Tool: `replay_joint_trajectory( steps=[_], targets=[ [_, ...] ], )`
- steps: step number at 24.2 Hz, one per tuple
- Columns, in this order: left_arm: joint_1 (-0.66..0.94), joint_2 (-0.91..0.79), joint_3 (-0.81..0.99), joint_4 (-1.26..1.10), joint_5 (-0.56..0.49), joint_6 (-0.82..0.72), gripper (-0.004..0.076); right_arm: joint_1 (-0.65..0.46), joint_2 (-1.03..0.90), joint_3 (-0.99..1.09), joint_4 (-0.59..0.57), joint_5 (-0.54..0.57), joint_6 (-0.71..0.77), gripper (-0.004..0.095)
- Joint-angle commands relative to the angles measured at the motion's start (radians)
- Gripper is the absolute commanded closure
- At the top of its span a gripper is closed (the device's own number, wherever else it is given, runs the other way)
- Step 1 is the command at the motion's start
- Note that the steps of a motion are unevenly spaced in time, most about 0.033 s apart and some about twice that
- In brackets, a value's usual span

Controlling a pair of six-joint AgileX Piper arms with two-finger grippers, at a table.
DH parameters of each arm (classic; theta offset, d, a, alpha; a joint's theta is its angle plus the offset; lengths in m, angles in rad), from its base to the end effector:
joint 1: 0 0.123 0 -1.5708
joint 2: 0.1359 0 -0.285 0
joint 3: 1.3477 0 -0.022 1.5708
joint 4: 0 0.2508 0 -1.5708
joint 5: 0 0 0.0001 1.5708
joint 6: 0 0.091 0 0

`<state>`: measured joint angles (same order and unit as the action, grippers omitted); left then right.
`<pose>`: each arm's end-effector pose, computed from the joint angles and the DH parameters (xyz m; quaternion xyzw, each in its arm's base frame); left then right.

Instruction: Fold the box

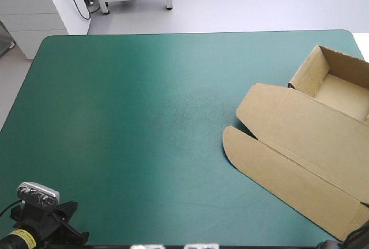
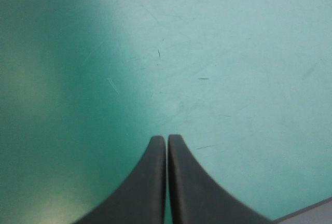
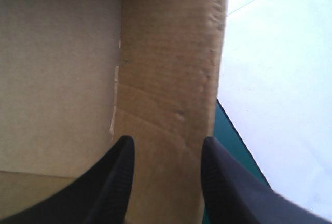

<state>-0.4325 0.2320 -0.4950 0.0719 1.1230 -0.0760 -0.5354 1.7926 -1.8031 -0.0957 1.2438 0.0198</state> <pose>0.0271 -0.0060 0.2688 0.1650 0.9060 -0.0629 0.3848 0.3266 -0.2033 0.3538 0.2623 0.9405 -0.0996 0.1914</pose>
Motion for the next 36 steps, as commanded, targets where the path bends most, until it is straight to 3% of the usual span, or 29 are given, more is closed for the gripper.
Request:
replay_joint_trajectory(
  steps=[1,8,13,20,27,36],
  targets=[
    [-0.004,0.014,-0.025,-0.006,-0.072,-0.008,0.0731,-0.007,-0.067,-0.027,0.004,0.002,-0.002,0.0473],
    [-0.004,0.014,-0.018,-0.004,-0.072,-0.009,0.0731,-0.007,-0.142,-0.024,0.061,0.002,-0.052,0.0489],
    [-0.004,0.014,-0.018,-0.004,-0.114,0.058,0.0731,-0.005,-0.283,0.078,0.223,0.002,-0.141,0.0596],
    [-0.004,0.012,-0.018,-0.004,-0.112,0.076,0.0731,0.002,-0.647,0.454,0.411,-0.034,-0.241,0.0800],
    [-0.004,0.012,-0.018,0.000,-0.093,0.076,0.0731,0.274,-1.078,0.838,0.390,-0.085,-0.280,0.0810],
    [-0.004,0.012,-0.018,0.000,-0.093,0.069,0.0731,0.283,-1.335,1.121,0.379,-0.128,-0.320,0.0813]
  ],
)
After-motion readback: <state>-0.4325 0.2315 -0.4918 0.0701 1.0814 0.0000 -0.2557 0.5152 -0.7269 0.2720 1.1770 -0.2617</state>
